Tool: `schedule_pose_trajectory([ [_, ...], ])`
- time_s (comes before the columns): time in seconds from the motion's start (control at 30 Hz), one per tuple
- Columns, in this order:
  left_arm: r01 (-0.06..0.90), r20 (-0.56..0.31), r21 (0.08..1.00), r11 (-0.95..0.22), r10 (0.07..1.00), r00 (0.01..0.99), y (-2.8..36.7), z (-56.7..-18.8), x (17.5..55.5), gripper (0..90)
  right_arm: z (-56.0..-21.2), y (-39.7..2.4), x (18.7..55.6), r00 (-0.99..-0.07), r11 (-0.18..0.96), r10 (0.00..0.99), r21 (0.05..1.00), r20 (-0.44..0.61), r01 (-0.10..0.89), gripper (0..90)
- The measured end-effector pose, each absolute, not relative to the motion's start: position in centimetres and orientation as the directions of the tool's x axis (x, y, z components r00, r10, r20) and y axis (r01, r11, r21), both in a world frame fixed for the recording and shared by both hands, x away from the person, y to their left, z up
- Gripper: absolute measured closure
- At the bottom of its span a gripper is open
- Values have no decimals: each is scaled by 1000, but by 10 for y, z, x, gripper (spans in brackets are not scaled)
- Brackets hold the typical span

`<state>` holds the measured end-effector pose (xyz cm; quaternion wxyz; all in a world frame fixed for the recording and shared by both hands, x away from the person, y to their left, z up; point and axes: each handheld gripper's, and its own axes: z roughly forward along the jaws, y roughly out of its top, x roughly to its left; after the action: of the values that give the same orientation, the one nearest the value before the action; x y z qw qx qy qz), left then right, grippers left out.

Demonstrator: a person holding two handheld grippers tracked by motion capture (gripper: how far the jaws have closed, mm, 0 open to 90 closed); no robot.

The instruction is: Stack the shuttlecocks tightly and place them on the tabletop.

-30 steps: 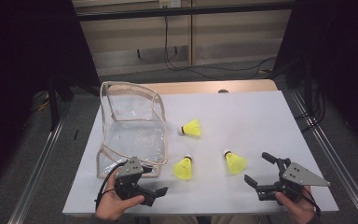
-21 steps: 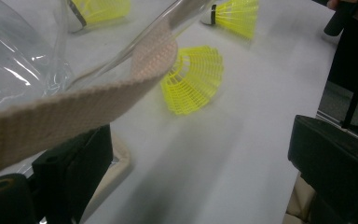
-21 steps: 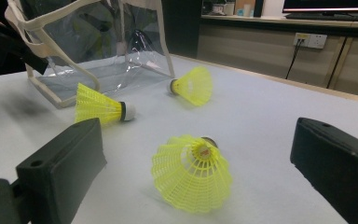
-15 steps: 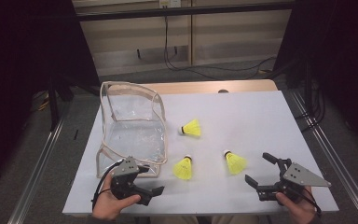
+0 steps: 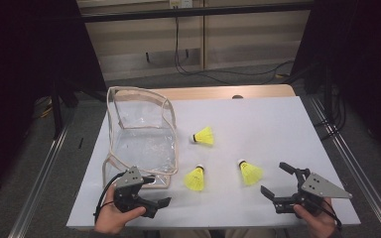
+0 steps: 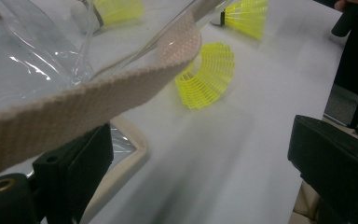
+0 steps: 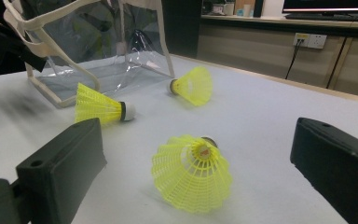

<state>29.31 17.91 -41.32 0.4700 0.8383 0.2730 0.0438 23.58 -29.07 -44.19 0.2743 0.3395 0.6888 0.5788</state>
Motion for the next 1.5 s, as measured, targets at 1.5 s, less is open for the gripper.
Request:
schedule_pose_trajectory([
  [1.5, 402, -148, 834, -377, 550, 822, 198, -412, 292, 44, -442, -290, 236, -622, 102, 783, 984, 12, 148, 22],
])
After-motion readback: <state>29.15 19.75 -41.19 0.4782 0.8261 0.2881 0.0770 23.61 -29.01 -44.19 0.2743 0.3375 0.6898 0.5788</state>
